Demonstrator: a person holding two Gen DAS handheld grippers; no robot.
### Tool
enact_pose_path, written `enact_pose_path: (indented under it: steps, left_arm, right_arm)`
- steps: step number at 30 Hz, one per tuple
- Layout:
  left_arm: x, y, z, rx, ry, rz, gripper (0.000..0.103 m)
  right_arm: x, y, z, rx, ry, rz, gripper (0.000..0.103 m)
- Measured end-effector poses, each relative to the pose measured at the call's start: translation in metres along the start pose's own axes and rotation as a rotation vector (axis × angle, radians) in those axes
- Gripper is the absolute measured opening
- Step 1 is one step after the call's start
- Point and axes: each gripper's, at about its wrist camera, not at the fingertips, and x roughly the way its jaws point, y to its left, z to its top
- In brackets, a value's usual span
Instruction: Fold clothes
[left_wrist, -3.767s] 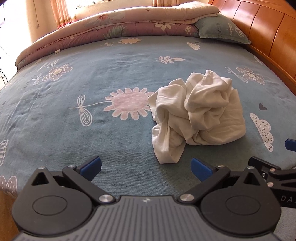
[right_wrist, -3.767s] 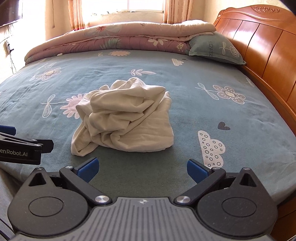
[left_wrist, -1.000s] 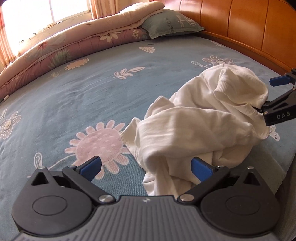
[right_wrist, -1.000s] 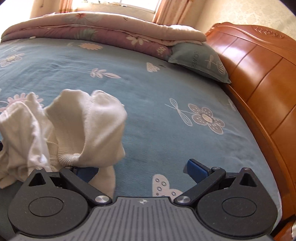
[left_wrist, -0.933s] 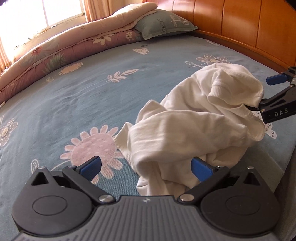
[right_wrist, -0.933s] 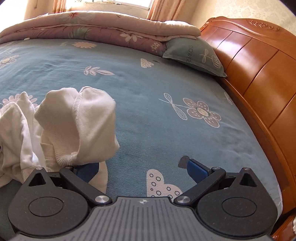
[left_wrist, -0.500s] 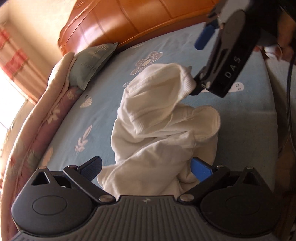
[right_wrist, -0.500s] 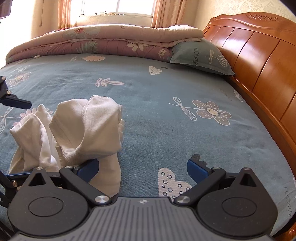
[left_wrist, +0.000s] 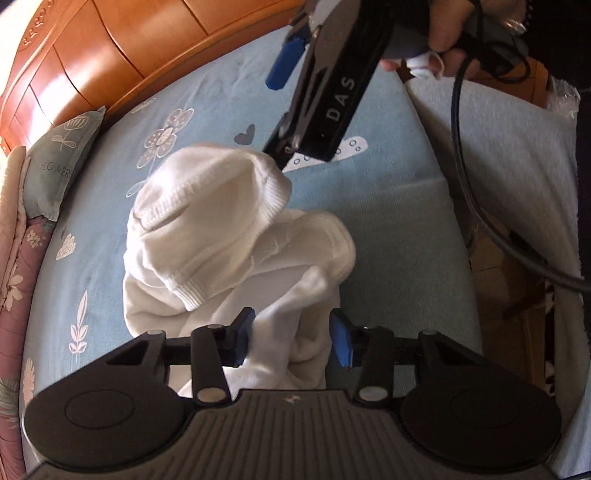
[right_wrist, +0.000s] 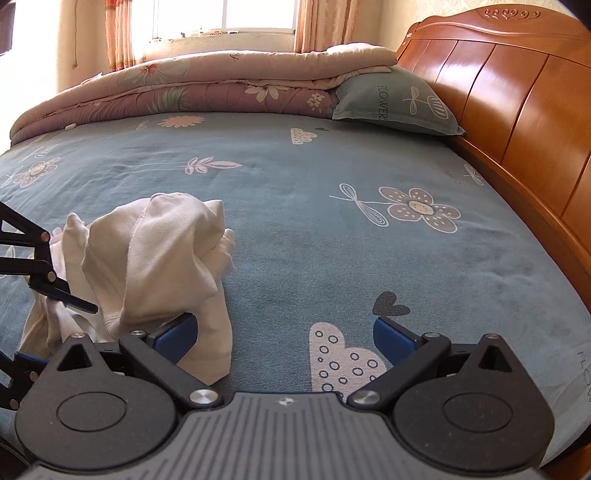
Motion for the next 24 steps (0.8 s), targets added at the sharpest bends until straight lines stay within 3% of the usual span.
enact_pose_path:
  steps: [4, 9, 24]
  left_arm:
    - [0.005, 0.005, 0.004, -0.02, 0.008, 0.04, 0.018]
    - [0.001, 0.019, 0.0, -0.085, -0.005, 0.092, 0.01]
    - [-0.036, 0.1, -0.073, -0.53, 0.012, 0.328, 0.01]
  right_arm:
    - [0.004, 0.0, -0.002, 0.01, 0.013, 0.015, 0.103]
    - [-0.002, 0.002, -0.003, -0.006, 0.001, 0.02, 0.103]
    - [0.005, 0.018, 0.004, -0.095, -0.009, 0.063, 0.103]
